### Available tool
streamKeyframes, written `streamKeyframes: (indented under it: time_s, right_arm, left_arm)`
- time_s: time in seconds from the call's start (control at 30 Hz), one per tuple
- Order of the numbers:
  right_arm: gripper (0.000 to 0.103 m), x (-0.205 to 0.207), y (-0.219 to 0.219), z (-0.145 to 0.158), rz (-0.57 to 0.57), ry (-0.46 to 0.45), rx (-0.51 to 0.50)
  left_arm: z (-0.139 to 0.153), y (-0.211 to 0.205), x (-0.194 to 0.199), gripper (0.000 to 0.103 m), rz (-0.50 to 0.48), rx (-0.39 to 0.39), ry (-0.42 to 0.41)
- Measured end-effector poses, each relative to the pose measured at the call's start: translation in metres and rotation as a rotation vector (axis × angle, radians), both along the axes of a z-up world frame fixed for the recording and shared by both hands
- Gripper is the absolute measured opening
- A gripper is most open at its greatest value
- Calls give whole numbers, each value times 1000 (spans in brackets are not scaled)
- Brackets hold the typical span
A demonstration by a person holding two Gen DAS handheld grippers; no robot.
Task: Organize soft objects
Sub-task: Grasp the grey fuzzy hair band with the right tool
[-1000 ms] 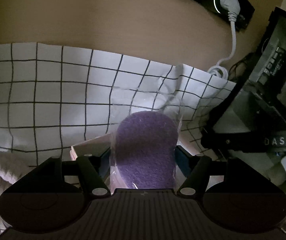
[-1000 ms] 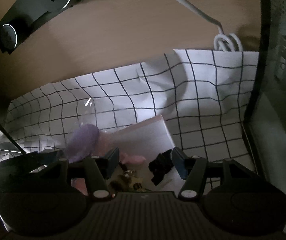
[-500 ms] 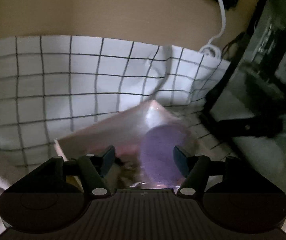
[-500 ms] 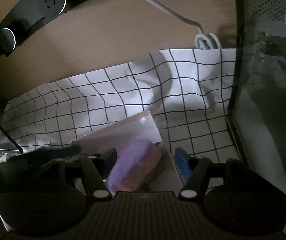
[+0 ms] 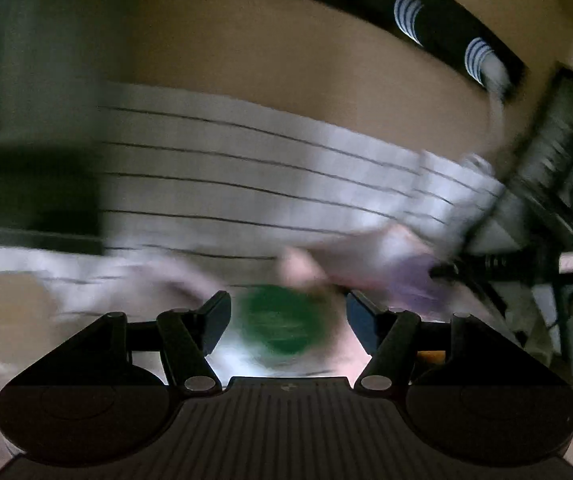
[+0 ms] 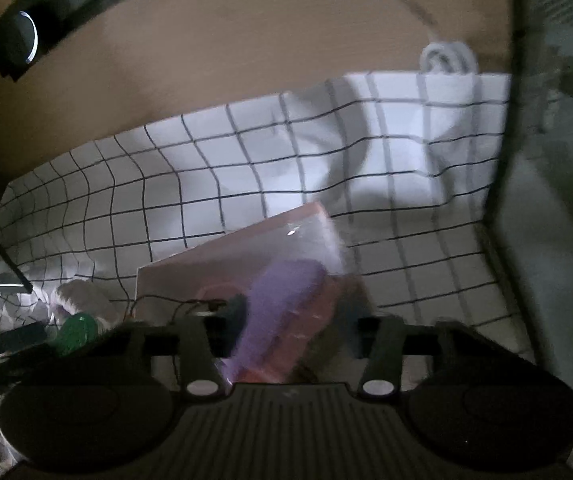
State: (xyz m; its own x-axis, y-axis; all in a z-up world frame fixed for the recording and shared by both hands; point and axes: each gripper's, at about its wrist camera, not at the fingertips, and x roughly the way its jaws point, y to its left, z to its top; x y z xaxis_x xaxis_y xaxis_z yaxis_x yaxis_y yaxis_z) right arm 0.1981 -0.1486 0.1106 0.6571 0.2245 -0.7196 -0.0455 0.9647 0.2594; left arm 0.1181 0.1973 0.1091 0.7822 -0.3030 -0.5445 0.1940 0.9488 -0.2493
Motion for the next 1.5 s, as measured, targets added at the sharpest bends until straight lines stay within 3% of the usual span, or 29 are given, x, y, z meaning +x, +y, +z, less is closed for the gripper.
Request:
streamKeyframes:
  time_s: [0.2,0.3,0.37,0.43,0.53,0.6,0.7,0.9,1.03,1.2,1.4,1.5]
  right_arm:
    - [30,35,53,-38,115,166,45]
    - [31,29,73,-15,121,99,-81]
    - [41,19,91,16,165,7,-131]
    - [63,12,116,41,238,-54,-162]
    - [65,8,164,59,396,-53,-152]
    - [65,11,202,53,481,0,-168]
    - [65,18,261,29,578,34,-293]
    - [65,61,313,-19,584,157,-423]
    - [64,78,326,-40,594,243,-408]
    - [43,74,337,-46,649,269,-373]
    - [38,59,324,-36,664,362,-176]
    - [38,47,316,-39,643,413,-126]
  left_arm:
    - [38,101,-47,69,305,46,-67]
    - [45,133,-68,69,386,54,-87]
    - [39,144,-75,69,391,32,-76]
    - [26,143,-78,69,366,-31,-54]
    - [0,135,-79,69,307,-121,-6]
    - [-17,124,-74,69,290,-115,35]
    - [-39,113,-74,69,285,-117,98]
    - [-62,102,-74,69,300,-133,157]
    - [-67,105,-77,69,317,-130,176]
    - [-72,109,-75,69,337,-124,194]
    - [-75,106,-69,69,319,-124,207]
    - [-80,101,-66,69,304,-127,224]
